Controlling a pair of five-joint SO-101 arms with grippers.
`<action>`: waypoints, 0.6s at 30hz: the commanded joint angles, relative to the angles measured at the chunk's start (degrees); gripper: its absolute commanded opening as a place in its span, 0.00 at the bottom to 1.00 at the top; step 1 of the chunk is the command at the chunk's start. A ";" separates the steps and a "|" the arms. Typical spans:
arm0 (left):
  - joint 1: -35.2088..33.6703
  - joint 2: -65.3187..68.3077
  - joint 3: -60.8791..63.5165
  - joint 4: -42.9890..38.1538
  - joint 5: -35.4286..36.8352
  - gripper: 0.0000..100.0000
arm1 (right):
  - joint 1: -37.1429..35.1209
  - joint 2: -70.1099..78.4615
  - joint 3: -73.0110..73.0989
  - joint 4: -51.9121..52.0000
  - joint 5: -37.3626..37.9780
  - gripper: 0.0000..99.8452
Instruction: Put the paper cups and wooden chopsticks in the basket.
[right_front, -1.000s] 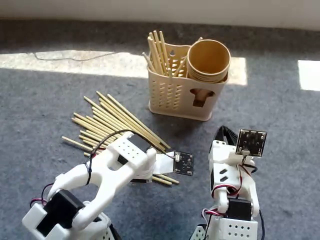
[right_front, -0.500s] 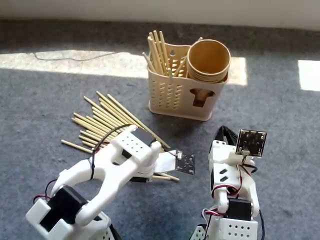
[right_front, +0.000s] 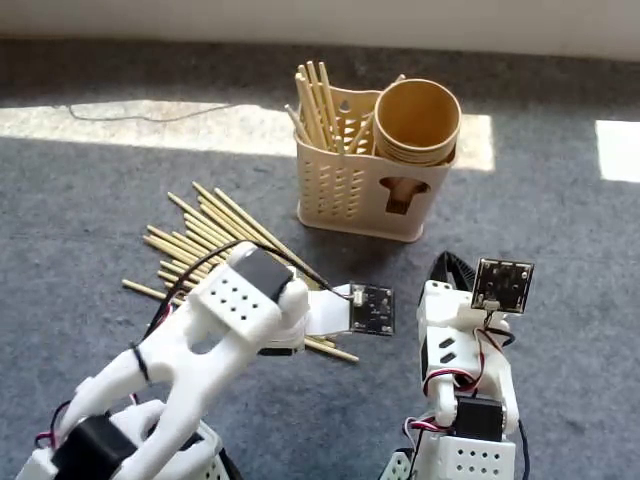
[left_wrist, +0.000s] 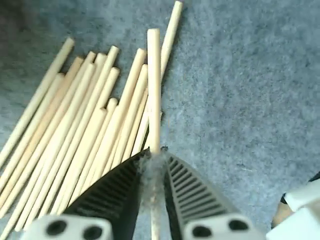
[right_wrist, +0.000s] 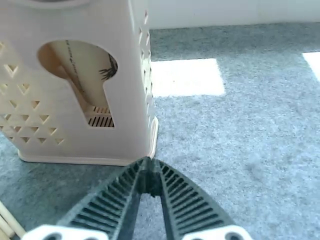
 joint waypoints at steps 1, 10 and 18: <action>-1.01 -10.86 -2.59 0.53 3.25 0.01 | 0.40 -0.75 5.58 -2.15 0.70 0.01; -5.05 -18.24 -13.76 0.44 12.31 0.01 | 0.40 -0.75 5.85 -2.15 0.70 0.01; -7.16 -18.24 -23.52 -7.82 23.82 0.01 | 0.40 -0.75 5.85 -2.15 0.70 0.01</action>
